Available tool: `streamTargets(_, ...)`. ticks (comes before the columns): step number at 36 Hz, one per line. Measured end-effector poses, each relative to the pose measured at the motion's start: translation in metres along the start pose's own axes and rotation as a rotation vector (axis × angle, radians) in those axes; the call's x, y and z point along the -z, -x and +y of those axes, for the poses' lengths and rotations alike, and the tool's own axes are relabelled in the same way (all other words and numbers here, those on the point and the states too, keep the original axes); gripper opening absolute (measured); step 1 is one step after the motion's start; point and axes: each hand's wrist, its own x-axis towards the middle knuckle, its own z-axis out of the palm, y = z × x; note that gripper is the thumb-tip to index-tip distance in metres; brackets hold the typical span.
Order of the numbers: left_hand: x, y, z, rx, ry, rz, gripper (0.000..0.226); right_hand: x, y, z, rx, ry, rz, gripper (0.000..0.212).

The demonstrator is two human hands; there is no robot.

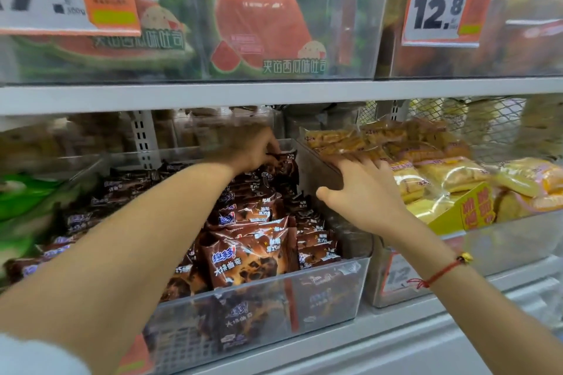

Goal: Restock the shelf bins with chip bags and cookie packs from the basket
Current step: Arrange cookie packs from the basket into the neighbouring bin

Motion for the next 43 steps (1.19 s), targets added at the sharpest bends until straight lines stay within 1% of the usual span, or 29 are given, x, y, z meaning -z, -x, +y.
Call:
streamTargets(2, -0.006, -0.003, -0.001, -0.008, -0.059, 0.005, 0.023, 0.000, 0.000, 0.000, -0.004, -0.006, 0.004, 0.048)
streamTargets(7, -0.013, -0.004, -0.004, -0.023, -0.194, 0.112, 0.018, 0.000, 0.000, 0.000, -0.008, -0.021, 0.011, 0.049)
streamTargets(10, -0.011, -0.003, -0.005, -0.060, -0.243, 0.156, 0.020, 0.000, 0.001, 0.000, 0.001, -0.032, 0.024, 0.047)
streamTargets(13, -0.007, -0.001, -0.003, -0.113, -0.399, 0.232, 0.025, 0.000, 0.001, 0.000, 0.003, -0.050, 0.033, 0.044)
streamTargets(15, -0.006, 0.000, -0.001, -0.118, -0.462, 0.235, 0.027, -0.001, 0.001, 0.000, 0.001, -0.055, 0.037, 0.046)
streamTargets(17, -0.003, -0.001, 0.001, -0.084, -0.446, 0.187, 0.024, -0.002, 0.001, 0.001, 0.001, -0.055, 0.043, 0.047)
streamTargets(21, 0.009, -0.008, 0.003, -0.008, -0.301, 0.054, 0.020, -0.002, 0.001, 0.001, 0.003, -0.063, 0.047, 0.047)
streamTargets(25, 0.007, -0.010, 0.003, 0.018, -0.275, -0.014, 0.038, -0.001, 0.002, 0.001, 0.001, -0.061, 0.046, 0.046)
streamTargets(29, 0.003, -0.012, 0.002, 0.030, -0.250, -0.040, 0.042, -0.001, 0.002, 0.000, -0.008, -0.052, 0.031, 0.046)
streamTargets(34, -0.008, -0.015, 0.007, 0.031, -0.319, -0.050, 0.038, -0.002, 0.000, 0.002, -0.007, -0.041, 0.022, 0.047)
streamTargets(38, -0.007, -0.015, 0.007, 0.023, -0.327, -0.054, 0.036, -0.004, -0.001, 0.002, -0.011, -0.035, 0.008, 0.047)
streamTargets(43, 0.000, -0.006, 0.012, 0.075, -0.217, -0.066, 0.037, -0.003, -0.002, 0.002, -0.012, -0.018, -0.024, 0.049)
